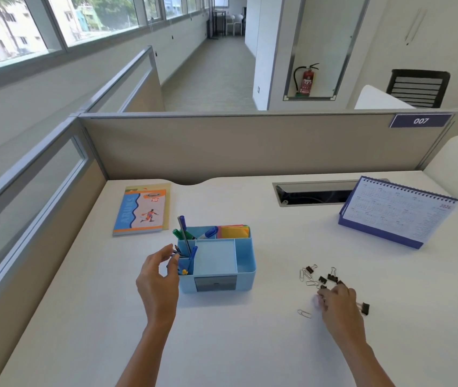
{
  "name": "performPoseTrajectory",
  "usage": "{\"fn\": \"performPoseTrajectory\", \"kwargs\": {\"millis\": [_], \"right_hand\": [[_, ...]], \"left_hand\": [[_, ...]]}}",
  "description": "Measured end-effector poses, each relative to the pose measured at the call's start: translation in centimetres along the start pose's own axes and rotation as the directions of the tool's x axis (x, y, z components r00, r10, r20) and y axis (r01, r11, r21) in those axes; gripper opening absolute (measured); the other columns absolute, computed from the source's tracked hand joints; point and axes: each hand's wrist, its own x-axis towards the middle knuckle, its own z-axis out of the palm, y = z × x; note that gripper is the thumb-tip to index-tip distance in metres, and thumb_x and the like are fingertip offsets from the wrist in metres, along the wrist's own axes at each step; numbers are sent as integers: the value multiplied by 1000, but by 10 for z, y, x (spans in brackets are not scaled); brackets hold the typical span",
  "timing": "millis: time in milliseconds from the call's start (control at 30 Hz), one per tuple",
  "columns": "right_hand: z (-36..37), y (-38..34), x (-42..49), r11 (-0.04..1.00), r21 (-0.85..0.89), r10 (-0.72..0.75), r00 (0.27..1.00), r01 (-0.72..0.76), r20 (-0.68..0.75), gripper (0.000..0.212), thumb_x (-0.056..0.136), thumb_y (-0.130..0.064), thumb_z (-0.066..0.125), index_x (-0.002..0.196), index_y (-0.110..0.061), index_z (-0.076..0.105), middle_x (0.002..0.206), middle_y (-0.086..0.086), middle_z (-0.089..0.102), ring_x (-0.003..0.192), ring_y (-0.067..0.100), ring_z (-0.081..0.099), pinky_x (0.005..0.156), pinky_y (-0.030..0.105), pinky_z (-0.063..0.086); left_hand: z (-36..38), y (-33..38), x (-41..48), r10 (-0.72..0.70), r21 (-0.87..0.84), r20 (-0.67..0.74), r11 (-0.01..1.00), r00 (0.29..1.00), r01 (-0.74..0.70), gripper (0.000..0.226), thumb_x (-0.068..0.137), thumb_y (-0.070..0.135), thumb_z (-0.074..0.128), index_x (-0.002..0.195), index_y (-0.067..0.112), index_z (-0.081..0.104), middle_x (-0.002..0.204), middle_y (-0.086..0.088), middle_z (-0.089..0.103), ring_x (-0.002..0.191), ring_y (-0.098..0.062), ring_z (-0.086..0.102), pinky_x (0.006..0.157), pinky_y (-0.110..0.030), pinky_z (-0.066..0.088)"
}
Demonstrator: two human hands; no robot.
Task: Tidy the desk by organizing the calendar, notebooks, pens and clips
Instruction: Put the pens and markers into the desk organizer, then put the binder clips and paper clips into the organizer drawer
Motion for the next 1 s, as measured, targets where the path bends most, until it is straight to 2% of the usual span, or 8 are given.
{"fn": "performPoseTrajectory", "kwargs": {"millis": [133,233,300,400,500,600,867,1000], "right_hand": [[-1,-12,-1,1000,-5,4,1000,-4,7,14,85,-11,57,91,-18,68,99,5,56,104,25,46,60,33,47],[-12,-40,-5,979,200,22,1000,-26,20,26,82,-6,60,81,-32,62,90,-6,60,92,16,53,61,31,46],[-23,-67,-7,887,459,23,999,-42,48,26,79,-9,69,76,-34,65,81,-14,64,78,3,59,62,26,47],[-39,-113,-11,749,660,-41,991,-53,127,19,74,-20,77,74,-37,69,74,-13,71,74,3,65,68,23,49],[-46,-152,-16,645,761,-140,967,-74,213,14,74,-26,78,80,-37,72,76,-6,73,74,13,69,73,33,59],[-43,-178,-13,643,760,-143,961,-92,237,28,73,-33,78,97,-20,71,85,2,73,75,18,70,74,38,60],[-17,-232,3,659,734,-55,962,-166,267,23,71,-40,79,74,-18,70,75,0,73,71,18,70,74,41,60],[-2,-251,7,673,715,-22,961,-189,275,26,75,-42,76,75,-16,72,76,1,74,72,18,70,71,38,59]], "left_hand": [[-2,7,-10,178,39,19,983,984,-179,21,86,4,66,106,8,70,104,-2,68,96,-16,63,80,-8,46],[7,14,-28,273,22,119,961,955,-277,20,83,5,70,101,12,72,101,4,69,95,-9,63,82,-18,50],[17,22,-45,188,-54,190,982,964,-180,19,83,6,71,97,18,74,95,11,71,91,-2,65,81,-15,50],[34,32,-62,-143,-162,322,966,936,203,17,85,10,70,96,21,75,90,15,72,86,5,66,77,-11,52],[44,32,-61,-244,-168,401,928,883,333,15,87,15,69,99,17,76,88,9,75,88,-5,69,76,-13,53],[44,33,-52,-327,-261,445,843,834,470,16,88,9,66,98,18,76,84,2,76,81,-15,73,73,-24,57],[32,21,-27,-405,-133,298,879,864,458,25,87,13,68,112,14,71,105,-2,73,89,-11,69,83,-24,56],[31,22,-29,-347,-13,301,930,889,367,36,92,12,60,128,12,59,114,2,66,97,-6,59,74,-4,44]]}}
